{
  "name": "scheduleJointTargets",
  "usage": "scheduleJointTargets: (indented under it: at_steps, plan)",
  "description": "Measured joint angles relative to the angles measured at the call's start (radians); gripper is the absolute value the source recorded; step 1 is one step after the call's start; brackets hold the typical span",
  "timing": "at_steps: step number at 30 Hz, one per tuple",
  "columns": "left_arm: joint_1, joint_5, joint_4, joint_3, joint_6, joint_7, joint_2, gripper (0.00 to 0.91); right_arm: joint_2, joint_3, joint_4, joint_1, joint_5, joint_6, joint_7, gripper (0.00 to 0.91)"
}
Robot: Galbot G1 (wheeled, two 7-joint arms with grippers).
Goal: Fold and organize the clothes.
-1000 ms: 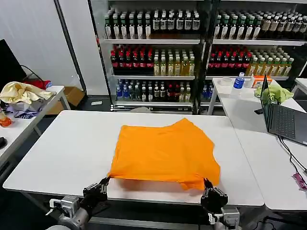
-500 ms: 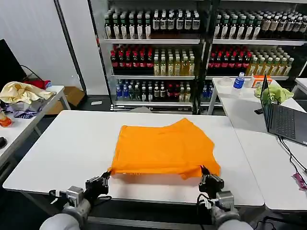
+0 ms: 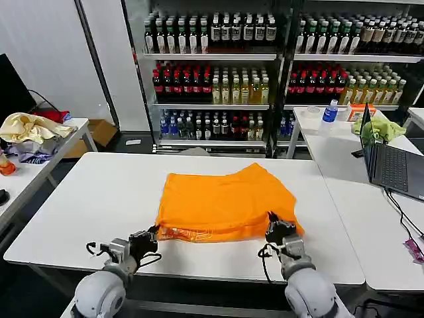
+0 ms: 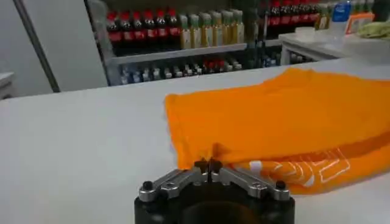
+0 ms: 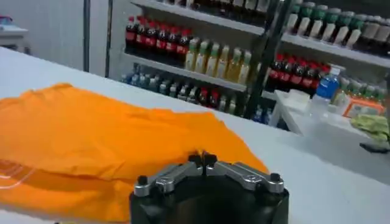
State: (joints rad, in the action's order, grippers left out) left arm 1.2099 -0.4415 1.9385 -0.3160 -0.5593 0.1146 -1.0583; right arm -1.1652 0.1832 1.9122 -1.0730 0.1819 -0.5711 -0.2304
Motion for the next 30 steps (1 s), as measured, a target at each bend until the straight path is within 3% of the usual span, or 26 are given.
scheduleJointTargets:
  at_steps: [7,9,10,11,12,30]
  plan:
    - [-0.051,0.007,-0.059,0.032,0.001,0.0,-0.008,0.02,-0.012,-0.022,-0.053,0.03,-0.022,-0.001,0.011,0.0]
    - [-0.058,0.01,-0.069,0.036,0.002,0.0,-0.011,0.06,-0.015,-0.023,-0.06,0.034,-0.025,-0.001,0.012,0.0]
    - [-0.061,0.011,-0.074,0.038,0.002,0.0,-0.012,0.202,-0.016,-0.024,-0.063,0.034,-0.028,-0.002,0.012,0.242]
    - [-0.063,0.012,-0.077,0.038,0.003,0.001,-0.013,0.615,-0.017,-0.024,-0.065,0.034,-0.029,-0.004,0.012,0.806]
    - [-0.065,0.012,-0.079,0.039,0.003,0.001,-0.014,0.907,-0.018,-0.024,-0.067,0.034,-0.03,-0.004,0.011,0.907]
    - [-0.03,0.008,-0.05,0.001,0.003,0.009,-0.029,0.907,-0.011,0.067,0.017,-0.08,0.001,0.013,-0.013,0.907]
